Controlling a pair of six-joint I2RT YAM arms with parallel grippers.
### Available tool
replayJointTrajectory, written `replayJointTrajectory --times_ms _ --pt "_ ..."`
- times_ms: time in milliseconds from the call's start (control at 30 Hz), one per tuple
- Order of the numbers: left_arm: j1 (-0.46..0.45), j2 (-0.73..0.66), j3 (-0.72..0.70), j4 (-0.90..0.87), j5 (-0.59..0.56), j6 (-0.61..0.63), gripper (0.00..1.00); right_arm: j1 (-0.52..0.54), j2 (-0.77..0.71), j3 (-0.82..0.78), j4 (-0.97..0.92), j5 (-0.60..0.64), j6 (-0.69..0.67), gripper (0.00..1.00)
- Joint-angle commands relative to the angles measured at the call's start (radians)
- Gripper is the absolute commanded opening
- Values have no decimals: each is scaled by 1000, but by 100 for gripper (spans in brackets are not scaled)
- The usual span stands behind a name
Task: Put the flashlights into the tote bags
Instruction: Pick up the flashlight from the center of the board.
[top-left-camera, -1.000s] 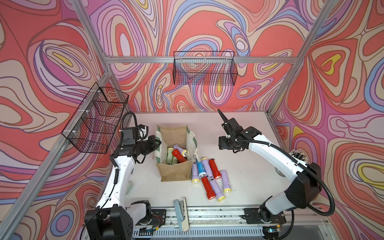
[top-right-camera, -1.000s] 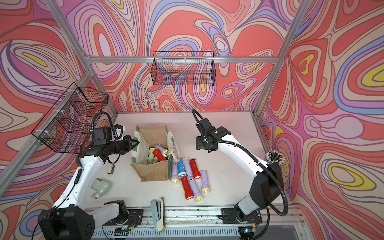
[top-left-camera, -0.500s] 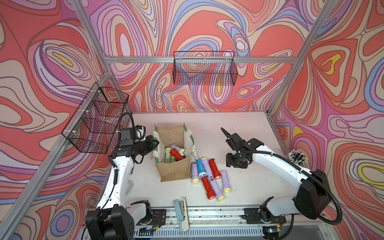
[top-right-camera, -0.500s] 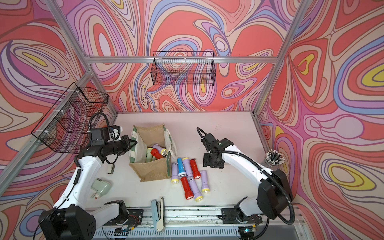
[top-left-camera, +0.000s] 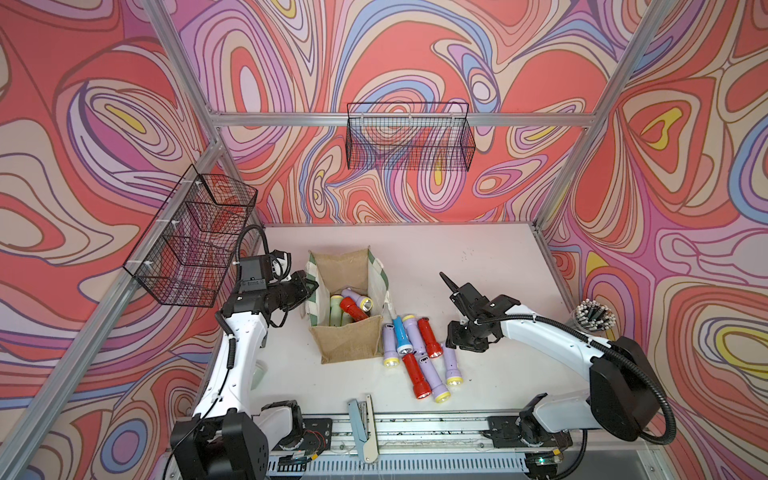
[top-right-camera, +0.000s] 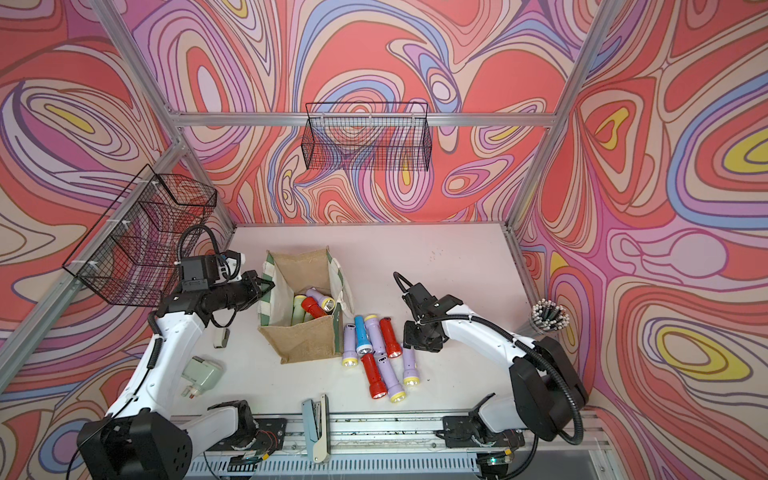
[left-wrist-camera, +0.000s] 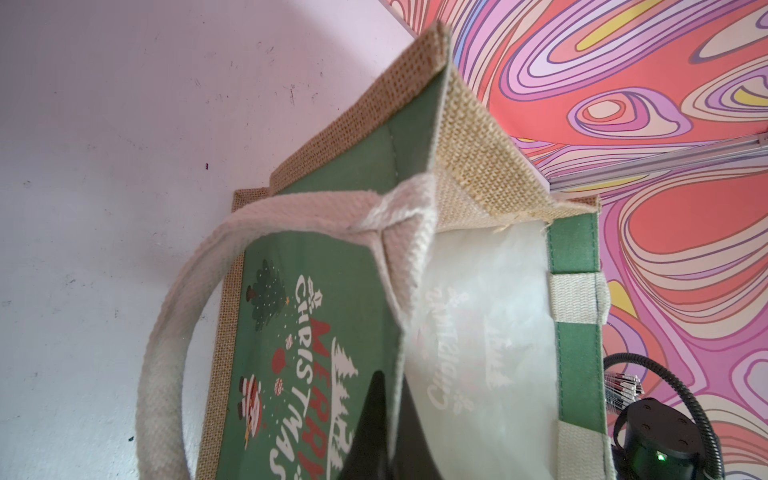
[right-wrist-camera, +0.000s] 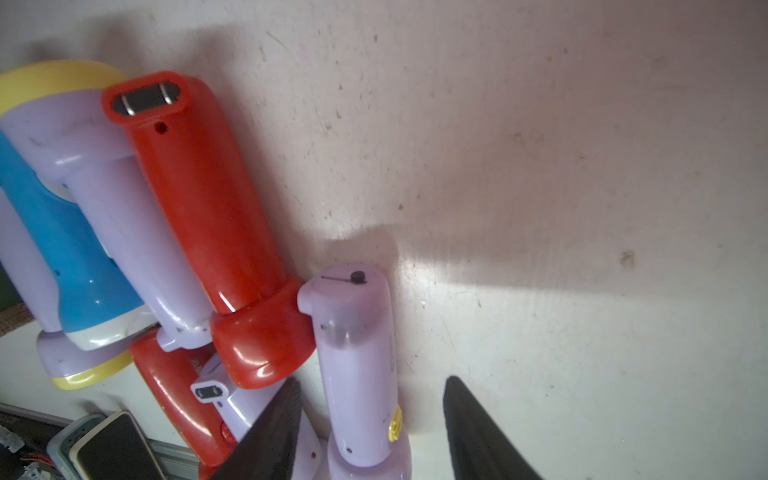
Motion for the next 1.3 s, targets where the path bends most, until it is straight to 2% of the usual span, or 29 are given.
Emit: replayJointTrajectory --times_ms 0,200,333,767,933,1067,1267 --pt "10 -9 -6 40 17 -5 0 50 11 -6 31 23 22 57" --pt "9 -11 -9 39 17 -4 0 90 86 2 -20 113 31 56" --pt "10 -13 -9 37 14 -1 0 90 93 -15 0 115 34 51" --pt "10 -19 -11 32 5 -1 0 90 217 -7 20 142 34 51" --pt "10 -12 -12 39 10 -4 0 90 246 -8 16 153 40 43" --pt "10 -11 -12 41 10 -4 0 90 246 -7 4 170 42 33" --pt "10 -7 -10 44 16 -6 0 90 228 67 -92 293 40 25"
